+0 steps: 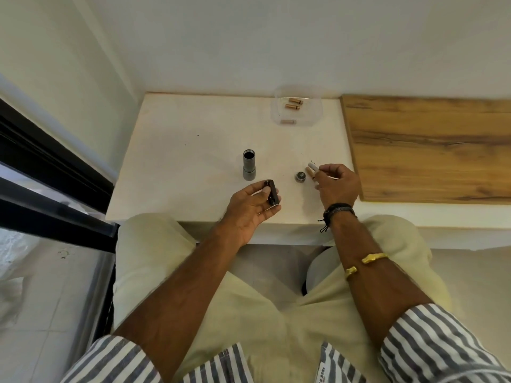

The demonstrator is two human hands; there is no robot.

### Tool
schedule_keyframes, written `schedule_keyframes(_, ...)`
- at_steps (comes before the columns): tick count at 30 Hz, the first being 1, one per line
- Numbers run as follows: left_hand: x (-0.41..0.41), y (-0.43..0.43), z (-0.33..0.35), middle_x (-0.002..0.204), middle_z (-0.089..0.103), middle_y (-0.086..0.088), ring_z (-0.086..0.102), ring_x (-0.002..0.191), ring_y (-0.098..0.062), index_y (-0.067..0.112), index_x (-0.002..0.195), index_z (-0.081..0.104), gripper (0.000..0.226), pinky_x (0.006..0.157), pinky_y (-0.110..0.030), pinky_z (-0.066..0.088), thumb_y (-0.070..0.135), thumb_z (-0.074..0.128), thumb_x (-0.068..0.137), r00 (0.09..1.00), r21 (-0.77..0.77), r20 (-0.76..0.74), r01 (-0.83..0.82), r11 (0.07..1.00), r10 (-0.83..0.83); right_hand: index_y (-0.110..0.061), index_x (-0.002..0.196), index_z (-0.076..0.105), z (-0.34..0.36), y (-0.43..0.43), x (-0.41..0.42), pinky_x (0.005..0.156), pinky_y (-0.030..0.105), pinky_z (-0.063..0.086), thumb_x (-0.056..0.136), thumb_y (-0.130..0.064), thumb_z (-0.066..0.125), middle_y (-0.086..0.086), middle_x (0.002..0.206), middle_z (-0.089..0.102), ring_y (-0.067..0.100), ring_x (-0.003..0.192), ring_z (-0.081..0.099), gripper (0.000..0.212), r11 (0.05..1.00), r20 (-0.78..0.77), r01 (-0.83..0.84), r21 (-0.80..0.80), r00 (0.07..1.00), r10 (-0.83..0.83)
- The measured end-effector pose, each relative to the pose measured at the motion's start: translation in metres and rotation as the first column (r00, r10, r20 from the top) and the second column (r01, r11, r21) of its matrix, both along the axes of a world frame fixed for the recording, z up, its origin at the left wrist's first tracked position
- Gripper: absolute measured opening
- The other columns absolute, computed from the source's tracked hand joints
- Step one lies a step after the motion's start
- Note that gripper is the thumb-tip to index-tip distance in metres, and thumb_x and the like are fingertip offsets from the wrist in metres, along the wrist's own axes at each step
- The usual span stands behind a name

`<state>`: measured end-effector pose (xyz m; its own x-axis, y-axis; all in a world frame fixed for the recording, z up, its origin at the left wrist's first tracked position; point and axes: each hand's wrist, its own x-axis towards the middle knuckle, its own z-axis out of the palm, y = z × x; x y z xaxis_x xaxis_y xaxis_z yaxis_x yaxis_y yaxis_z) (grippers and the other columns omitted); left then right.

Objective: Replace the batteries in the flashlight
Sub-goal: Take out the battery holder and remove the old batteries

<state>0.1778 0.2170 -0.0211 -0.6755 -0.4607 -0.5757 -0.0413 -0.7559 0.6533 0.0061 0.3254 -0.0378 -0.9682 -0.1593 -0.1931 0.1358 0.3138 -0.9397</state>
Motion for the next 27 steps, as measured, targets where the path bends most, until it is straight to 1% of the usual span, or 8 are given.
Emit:
schedule_keyframes(3,0.0,-0.002,0.002,0.113,0.069,-0.02,0.07,0.101,-0.033,0.002,0.127,0.059,0.028,0.086,-0.042,0.059,0.004,0.051,0.1,0.999,0.02,-0.037,0.021,1.0,-0.021,-0.024,0.08,0.075,-0.005,-0.001,-0.001,0.073,0.041,0.062,0.074,-0.033,0.086,-0.011,0.076,0.071,0.01,0.072,0.067,0.015,0.992,-0.122,0.025,0.123,0.992,-0.01)
schedule_keyframes(8,-0.001,0.0,0.006,0.11,0.07,-0.017,0.07,0.1,-0.03,0.002,0.123,0.061,0.026,0.086,-0.04,0.058,0.012,0.055,0.1,0.997,0.031,-0.067,0.04,0.999,-0.038,-0.02,0.091,0.078,-0.012,-0.001,-0.006,0.07,0.026,0.05,0.081,-0.028,0.081,-0.005,0.091,0.076,0.017,0.087,0.071,0.013,0.963,-0.124,0.009,0.271,0.992,0.026)
schedule_keyframes(14,-0.001,0.0,0.009,0.119,0.07,-0.014,0.068,0.108,-0.028,0.002,0.129,0.058,0.029,0.088,-0.037,0.058,0.01,0.048,0.102,0.989,-0.001,-0.113,0.092,0.996,-0.092,-0.022,0.092,0.077,-0.011,-0.001,-0.003,0.07,0.027,0.046,0.085,-0.031,0.076,-0.002,0.093,0.077,0.019,0.086,0.069,0.012,0.94,-0.134,-0.024,0.341,0.988,0.074)
schedule_keyframes(18,0.002,0.0,0.011,0.125,0.067,-0.016,0.066,0.114,-0.03,0.003,0.126,0.059,0.027,0.094,-0.039,0.056,0.011,0.048,0.103,0.985,0.001,-0.144,0.099,0.995,-0.098,-0.02,0.094,0.079,-0.009,-0.001,-0.003,0.075,0.029,0.052,0.086,-0.026,0.074,-0.001,0.095,0.077,0.017,0.085,0.067,0.012,0.927,-0.135,-0.049,0.371,0.985,0.106)
schedule_keyframes(21,0.004,0.0,0.01,0.127,0.065,-0.02,0.064,0.117,-0.032,0.001,0.126,0.058,0.027,0.098,-0.042,0.054,0.009,0.048,0.102,0.984,0.018,-0.16,0.086,0.996,-0.082,-0.017,0.096,0.079,-0.005,0.001,-0.002,0.082,0.035,0.058,0.086,-0.026,0.076,0.0,0.095,0.077,0.015,0.084,0.065,0.014,0.932,-0.113,-0.062,0.356,0.988,0.109)
schedule_keyframes(23,0.005,-0.001,0.009,0.126,0.065,-0.02,0.064,0.118,-0.033,-0.001,0.126,0.058,0.027,0.1,-0.044,0.052,0.007,0.049,0.102,0.985,0.017,-0.164,0.063,0.998,-0.06,-0.016,0.098,0.078,0.001,0.003,0.003,0.083,0.035,0.057,0.085,-0.03,0.078,0.0,0.096,0.076,0.017,0.087,0.067,0.018,0.95,-0.116,-0.057,0.307,0.989,0.097)
schedule_keyframes(25,0.005,-0.001,0.007,0.12,0.066,-0.019,0.064,0.116,-0.033,0.0,0.121,0.061,0.024,0.1,-0.047,0.051,0.005,0.052,0.099,0.988,-0.013,-0.15,0.02,1.0,-0.022,-0.017,0.094,0.077,0.01,0.003,0.01,0.078,0.032,0.057,0.084,-0.028,0.079,-0.002,0.091,0.075,0.017,0.084,0.069,0.015,0.969,-0.123,-0.074,0.236,0.987,0.105)
schedule_keyframes(27,0.005,-0.001,0.005,0.117,0.065,-0.018,0.062,0.115,-0.034,0.003,0.115,0.067,0.021,0.098,-0.048,0.053,0.004,0.057,0.097,0.995,-0.072,-0.104,-0.021,0.997,0.013,-0.018,0.092,0.077,0.021,0.0,0.022,0.067,0.031,0.058,0.085,-0.018,0.076,-0.001,0.085,0.075,0.017,0.076,0.069,0.007,0.975,-0.033,-0.177,0.137,0.982,0.183)
